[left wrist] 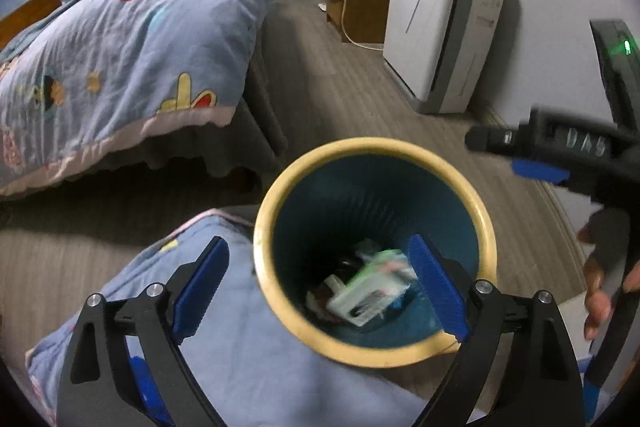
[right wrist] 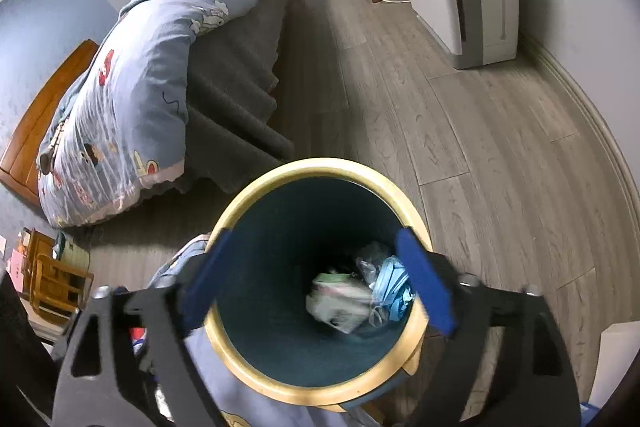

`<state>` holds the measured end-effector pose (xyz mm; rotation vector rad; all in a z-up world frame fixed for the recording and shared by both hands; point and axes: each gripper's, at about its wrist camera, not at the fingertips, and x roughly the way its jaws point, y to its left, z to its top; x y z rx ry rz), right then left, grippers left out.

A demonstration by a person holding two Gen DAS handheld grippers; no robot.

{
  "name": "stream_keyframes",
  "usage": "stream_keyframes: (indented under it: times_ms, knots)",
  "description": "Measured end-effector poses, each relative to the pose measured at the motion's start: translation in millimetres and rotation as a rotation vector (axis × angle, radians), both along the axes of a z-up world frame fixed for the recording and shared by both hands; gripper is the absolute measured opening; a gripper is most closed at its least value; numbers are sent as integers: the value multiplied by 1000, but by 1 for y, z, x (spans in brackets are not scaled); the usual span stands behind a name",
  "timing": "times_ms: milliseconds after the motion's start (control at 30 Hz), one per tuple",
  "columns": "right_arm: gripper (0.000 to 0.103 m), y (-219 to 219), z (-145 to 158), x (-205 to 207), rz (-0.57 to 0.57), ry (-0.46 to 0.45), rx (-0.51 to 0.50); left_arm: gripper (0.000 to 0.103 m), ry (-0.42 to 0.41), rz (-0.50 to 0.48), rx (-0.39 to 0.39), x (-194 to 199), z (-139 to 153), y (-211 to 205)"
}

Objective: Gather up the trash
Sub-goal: 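Lower the COLTALIN box over the bin and open the left gripper, then move both grippers back over the cushion and grasp the pink wrapper with left gripper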

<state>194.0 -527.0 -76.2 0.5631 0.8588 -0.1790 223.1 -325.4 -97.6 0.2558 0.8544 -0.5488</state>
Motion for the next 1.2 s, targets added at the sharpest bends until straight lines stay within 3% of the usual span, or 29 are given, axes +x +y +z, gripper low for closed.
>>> stream_keyframes:
  times_ms: [267, 400, 733, 1033, 1200]
  knots:
    - [97, 20, 20, -2, 12, -12, -100, 95, -23, 47, 15, -25, 17, 38]
    - [97, 35, 30, -5, 16, -17, -138, 96, -46, 90, 9, -43, 38, 80]
    - [97, 128, 57, -24, 192, -45, -161, 97, -113, 259, 43, -101, 74, 198]
    - [97, 212, 59, -45, 303, -24, -159, 97, -41, 399, 22, -162, 47, 279]
    - [97, 248, 51, -57, 343, 1, -136, 97, 19, 452, 67, -186, 19, 304]
